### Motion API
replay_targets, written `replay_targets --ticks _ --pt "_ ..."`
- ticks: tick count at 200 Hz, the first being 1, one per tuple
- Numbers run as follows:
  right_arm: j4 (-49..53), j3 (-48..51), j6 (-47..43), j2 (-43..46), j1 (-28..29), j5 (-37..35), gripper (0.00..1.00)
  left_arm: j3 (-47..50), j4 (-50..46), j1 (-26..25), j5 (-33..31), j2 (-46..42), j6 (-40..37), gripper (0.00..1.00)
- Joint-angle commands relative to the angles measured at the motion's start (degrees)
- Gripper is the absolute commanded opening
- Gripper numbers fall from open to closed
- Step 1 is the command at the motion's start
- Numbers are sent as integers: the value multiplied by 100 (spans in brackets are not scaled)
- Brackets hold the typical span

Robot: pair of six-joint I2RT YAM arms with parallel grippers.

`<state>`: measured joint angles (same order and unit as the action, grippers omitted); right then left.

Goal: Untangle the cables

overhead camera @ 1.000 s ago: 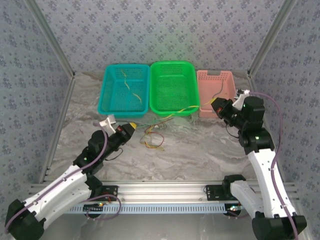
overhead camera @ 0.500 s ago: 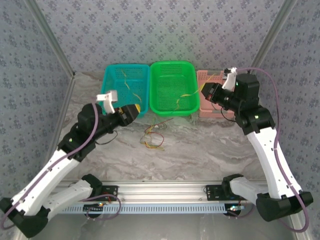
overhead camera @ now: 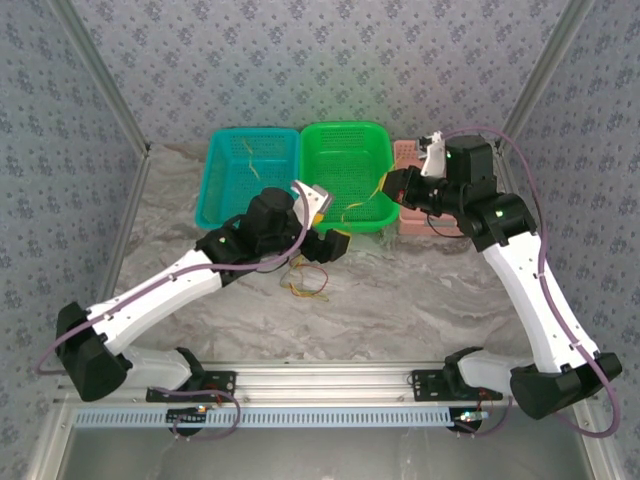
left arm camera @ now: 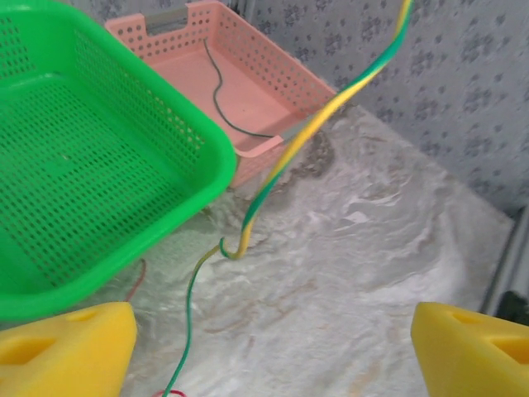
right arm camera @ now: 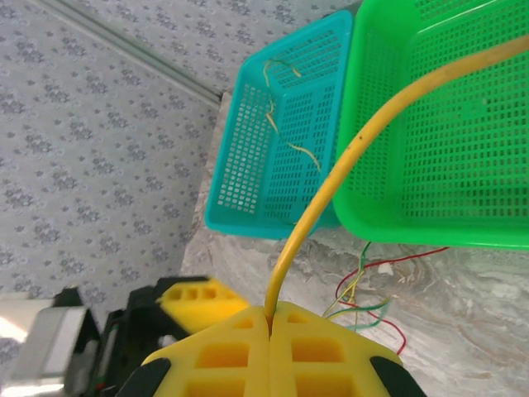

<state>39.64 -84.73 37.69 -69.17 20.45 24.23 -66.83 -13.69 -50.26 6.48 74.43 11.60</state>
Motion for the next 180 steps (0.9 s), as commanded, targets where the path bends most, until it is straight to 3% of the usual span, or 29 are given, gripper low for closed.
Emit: replay_targets --ticks 1,36,57,73,94,143,162,180 --pt "195 -236 46 -10 134 200 0 -195 466 -80 -316 94 -860 88" --pt "168 -281 131 -16 321 231 0 -191 680 -80 -215 264 -1072 82" --pt "112 -259 190 -17 366 253 0 -232 762 -80 -64 392 -1046 69" --pt "51 -246 236 -9 387 267 0 -309 738 -81 27 478 -1024 47" --pt "49 -270 219 0 388 146 0 -338 707 -85 107 476 -899 0" --pt "97 -440 -67 -104 382 -98 0 -260 520 38 555 135 -326 0" --pt "61 -459 -114 -23 401 -297 39 -381 273 375 1110 89 87 0" --pt "23 -421 -343 249 425 -637 55 -529 -25 796 1576 46 427 0"
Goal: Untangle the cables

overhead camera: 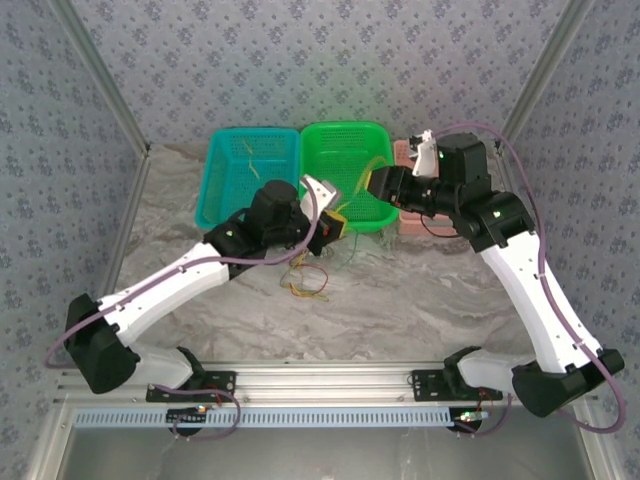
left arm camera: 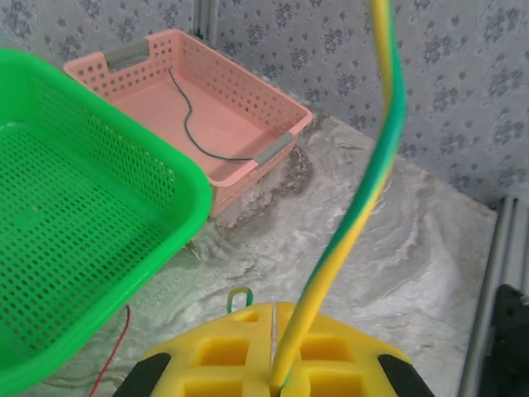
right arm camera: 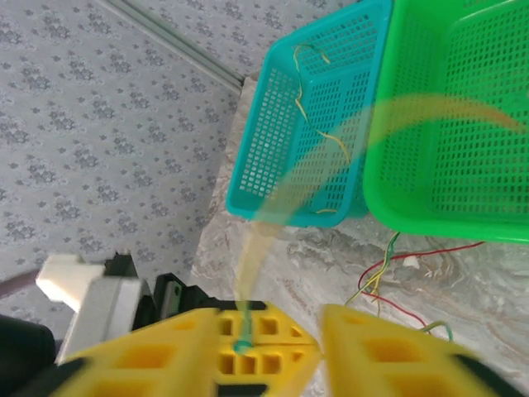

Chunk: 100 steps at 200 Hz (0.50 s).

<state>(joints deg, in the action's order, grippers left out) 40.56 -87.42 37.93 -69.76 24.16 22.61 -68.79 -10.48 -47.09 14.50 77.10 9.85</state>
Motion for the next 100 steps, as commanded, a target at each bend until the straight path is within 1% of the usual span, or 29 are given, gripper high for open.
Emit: replay_targets --ticks 1,20,52,56,77,100 --pt "-76 -148 -375 328 49 -502 55 -338 -365 511 795 -226 617 0" --pt "-356 116 -475 785 54 -779 58 -461 -669 1058 1340 -294 840 0" --pt "-584 590 -620 1324 112 -864 59 -760 -1367 2060 1981 -297 856 0" --pt "-756 662 -621 1380 124 -864 58 -786 -1402 2206 2047 -291 879 0" --pt "-988 999 -588 1559 252 -864 57 -874 -1411 2957 2360 -268 992 0" --pt "-1219 1293 -559 1582 590 -972 55 -1206 -1406 3660 2638 -15 1078 0"
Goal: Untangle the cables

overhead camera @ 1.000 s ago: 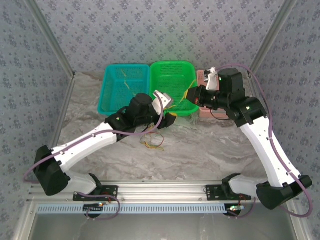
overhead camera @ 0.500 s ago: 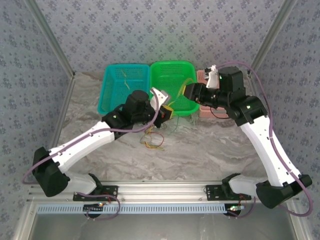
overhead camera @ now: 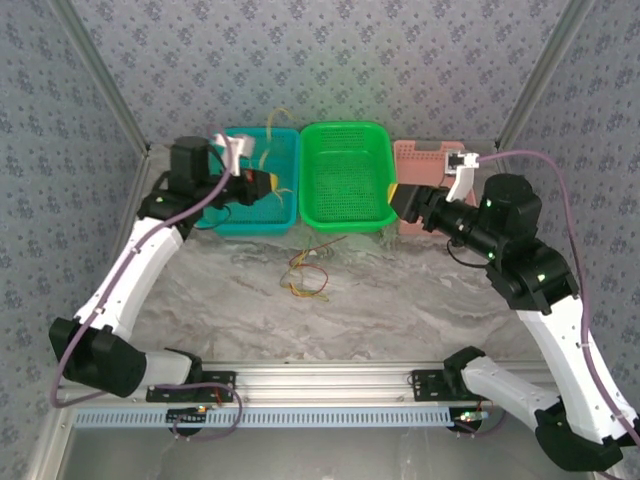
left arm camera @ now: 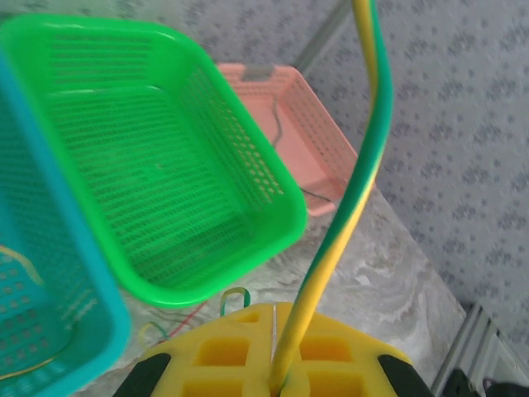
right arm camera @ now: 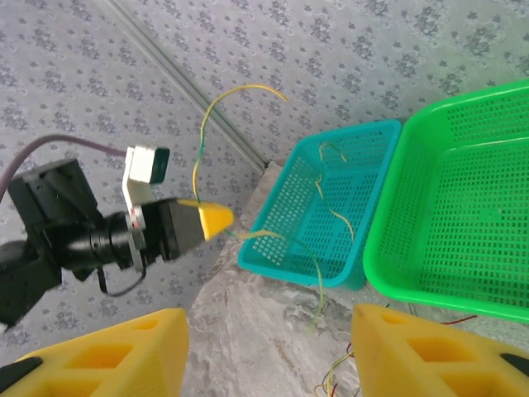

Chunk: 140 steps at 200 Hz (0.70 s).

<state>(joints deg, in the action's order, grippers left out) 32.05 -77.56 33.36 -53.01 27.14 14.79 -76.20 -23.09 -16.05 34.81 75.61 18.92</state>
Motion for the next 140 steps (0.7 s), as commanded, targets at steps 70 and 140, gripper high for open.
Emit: replay_targets --ticks 70,140 --pt "-561 731 -94 -234 976 -599 53 -1591 -417 1656 727 1486 -90 0" --pt "-599 874 -32 -308 1063 -644 52 -1467 -285 1816 664 2726 -247 0"
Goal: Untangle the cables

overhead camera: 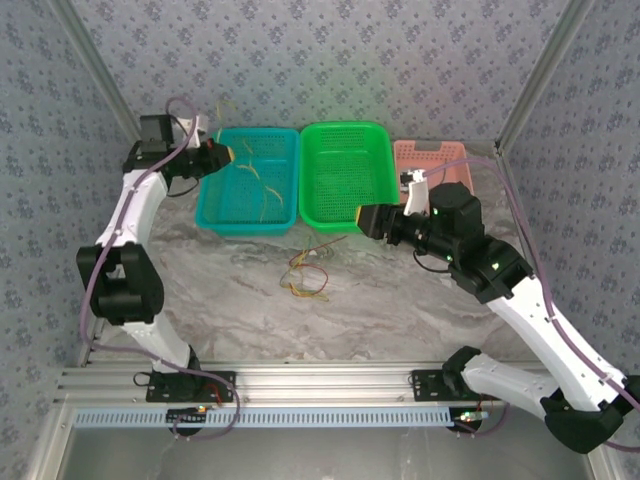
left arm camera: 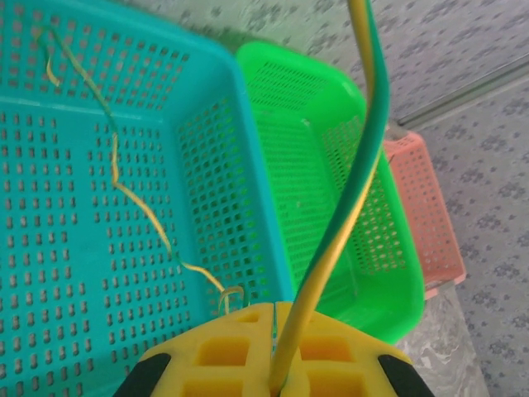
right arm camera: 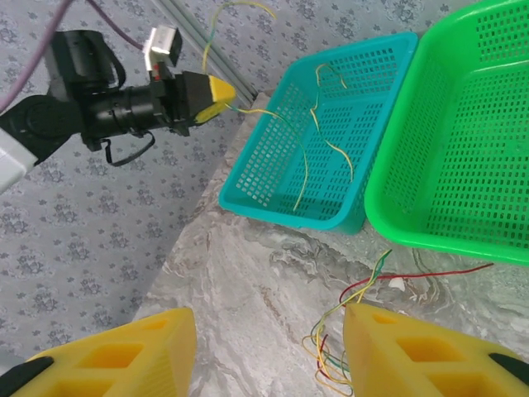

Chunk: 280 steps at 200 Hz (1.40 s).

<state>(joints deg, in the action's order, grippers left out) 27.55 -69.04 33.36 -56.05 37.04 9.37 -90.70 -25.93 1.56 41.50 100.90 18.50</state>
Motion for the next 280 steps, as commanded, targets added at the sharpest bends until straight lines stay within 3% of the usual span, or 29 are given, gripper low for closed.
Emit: replay_targets --ticks 1,107,116,134,144,157,172,201,230,280 --pt "-147 22 -32 -8 70 -97 52 -9 8 54 -8 208 -206 0" --pt "-174 290 8 -2 172 -166 51 -508 -760 74 -439 1452 -105 0" --pt "-173 302 8 5 173 -167 51 -578 -799 79 -389 1505 -77 9" --pt "-168 337 4 6 181 -174 51 -633 -865 49 -466 1484 -22 39" --pt "-173 379 11 6 184 -190 51 -633 -893 34 -552 1397 -13 49" --pt "-180 425 28 3 181 -224 51 -612 -891 11 -586 1209 12 58" --pt "-219 482 44 -9 191 -240 51 -629 -921 -38 -617 973 39 61" --pt "-257 539 87 -29 230 -320 51 -709 -1143 -87 -929 473 181 60" --pt "-277 553 28 -127 508 -446 51 -428 -1256 -261 -1641 -386 406 54" --pt "-830 561 -262 -386 1603 -1078 54 1720 -1331 -1447 -3067 -2520 1148 56"
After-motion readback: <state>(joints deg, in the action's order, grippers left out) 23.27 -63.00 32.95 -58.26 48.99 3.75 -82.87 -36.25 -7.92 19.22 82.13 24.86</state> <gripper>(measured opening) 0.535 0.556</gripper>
